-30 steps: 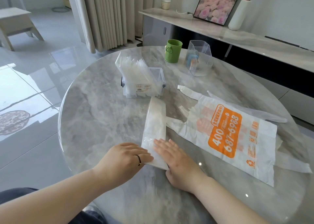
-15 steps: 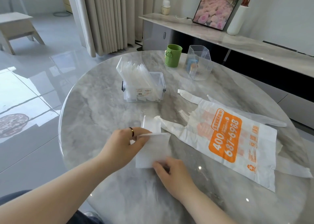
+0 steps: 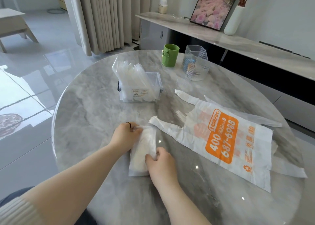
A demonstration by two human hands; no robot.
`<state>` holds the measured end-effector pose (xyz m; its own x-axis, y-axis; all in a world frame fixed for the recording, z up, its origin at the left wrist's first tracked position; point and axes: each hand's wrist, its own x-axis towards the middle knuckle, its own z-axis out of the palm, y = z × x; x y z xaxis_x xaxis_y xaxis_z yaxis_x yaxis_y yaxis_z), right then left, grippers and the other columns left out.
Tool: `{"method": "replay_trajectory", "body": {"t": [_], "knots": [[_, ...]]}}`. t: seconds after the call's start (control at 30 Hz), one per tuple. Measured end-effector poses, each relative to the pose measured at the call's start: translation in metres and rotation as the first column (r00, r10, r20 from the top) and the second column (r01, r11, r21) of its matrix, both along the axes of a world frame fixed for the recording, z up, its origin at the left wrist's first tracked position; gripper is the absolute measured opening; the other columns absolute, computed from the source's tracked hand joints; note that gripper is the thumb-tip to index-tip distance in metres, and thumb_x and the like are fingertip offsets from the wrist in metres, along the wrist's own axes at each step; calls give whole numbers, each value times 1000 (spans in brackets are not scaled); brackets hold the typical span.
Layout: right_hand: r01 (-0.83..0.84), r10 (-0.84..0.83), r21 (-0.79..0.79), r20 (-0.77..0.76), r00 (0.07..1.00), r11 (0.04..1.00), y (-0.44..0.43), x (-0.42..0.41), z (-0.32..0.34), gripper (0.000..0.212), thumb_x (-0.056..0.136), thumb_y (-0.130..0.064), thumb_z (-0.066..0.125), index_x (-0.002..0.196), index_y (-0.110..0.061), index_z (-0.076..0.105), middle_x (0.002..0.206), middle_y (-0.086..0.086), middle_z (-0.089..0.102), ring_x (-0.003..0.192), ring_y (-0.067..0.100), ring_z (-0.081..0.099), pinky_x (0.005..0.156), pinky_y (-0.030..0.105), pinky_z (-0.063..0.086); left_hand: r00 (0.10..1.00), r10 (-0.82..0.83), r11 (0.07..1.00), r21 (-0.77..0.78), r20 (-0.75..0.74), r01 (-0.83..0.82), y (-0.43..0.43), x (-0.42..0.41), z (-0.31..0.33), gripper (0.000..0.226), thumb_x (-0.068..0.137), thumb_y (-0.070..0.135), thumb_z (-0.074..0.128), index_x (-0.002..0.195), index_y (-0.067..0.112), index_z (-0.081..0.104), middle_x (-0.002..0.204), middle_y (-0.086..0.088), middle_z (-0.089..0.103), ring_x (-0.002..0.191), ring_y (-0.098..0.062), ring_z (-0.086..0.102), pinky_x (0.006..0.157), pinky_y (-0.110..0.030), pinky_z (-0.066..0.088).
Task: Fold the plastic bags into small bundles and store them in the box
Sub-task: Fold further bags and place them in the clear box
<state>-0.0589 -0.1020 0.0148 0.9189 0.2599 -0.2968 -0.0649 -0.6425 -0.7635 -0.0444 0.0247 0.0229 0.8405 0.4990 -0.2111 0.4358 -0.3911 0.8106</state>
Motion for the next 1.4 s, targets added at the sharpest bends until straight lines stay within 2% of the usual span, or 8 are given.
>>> {"method": "replay_trajectory", "body": {"t": [0.2,0.47,0.63,0.77,0.9,1.03,1.2,1.4], "knots": [[2,4,-172,37,999,985,8,1,4,31,94,-26,43,123,-13,43,120,4,59,112,26,54,89,30,42,998,-4,995,97,-65,10,0,8,-7,24,92,24,47,109,17,62,83,1,61,79,-19,55,66,-27,41],[-8,19,-266,38,999,964,11,9,7,33,97,-22,41,127,-12,37,130,4,54,120,25,52,92,28,40,972,-216,778,585,-90,228,-15,2,-3,49,96,38,39,143,31,26,148,9,27,135,-12,25,107,-24,14],[30,-14,-270,58,998,962,11,9,8,33,100,-26,31,130,-12,34,130,5,55,119,25,52,91,29,40,865,-399,605,621,-305,498,-23,-1,-14,53,96,37,5,148,25,9,156,12,6,143,-4,-1,113,-26,-12],[-6,46,-291,131,990,957,13,3,0,53,99,-24,33,147,-24,10,133,1,49,112,24,56,88,30,42,841,-395,607,582,-370,541,-16,-1,-20,49,101,31,17,148,23,5,156,11,-1,143,-5,-7,113,-30,-13],[72,148,-375,526,838,924,8,-9,-24,45,71,-20,51,116,-23,52,95,0,67,73,18,56,58,24,46,830,-406,583,591,-383,558,-18,-2,-22,52,101,29,18,148,21,-1,156,9,-7,143,-6,-11,113,-30,-14],[33,262,-489,522,812,872,-6,-20,-36,47,67,-28,35,88,-19,75,101,6,72,87,22,41,71,30,28,837,-405,597,588,-368,546,-19,-1,-19,51,101,33,15,148,21,0,156,9,-4,143,-8,-9,114,-29,-11],[-10,333,-551,489,807,834,-16,-27,-44,60,93,-39,20,95,-13,74,103,6,72,100,24,43,84,36,30,821,-401,565,596,-405,570,-21,2,-21,64,92,48,-4,148,19,0,156,7,-4,144,-11,-7,115,-28,-6],[-14,366,-592,480,797,806,-32,-36,-52,60,94,-51,9,111,-8,46,108,8,70,109,23,43,115,34,-4,824,-411,571,594,-390,566,-21,0,-18,73,82,48,-12,148,20,1,156,9,-1,144,-9,-3,115,-27,-3]]}}
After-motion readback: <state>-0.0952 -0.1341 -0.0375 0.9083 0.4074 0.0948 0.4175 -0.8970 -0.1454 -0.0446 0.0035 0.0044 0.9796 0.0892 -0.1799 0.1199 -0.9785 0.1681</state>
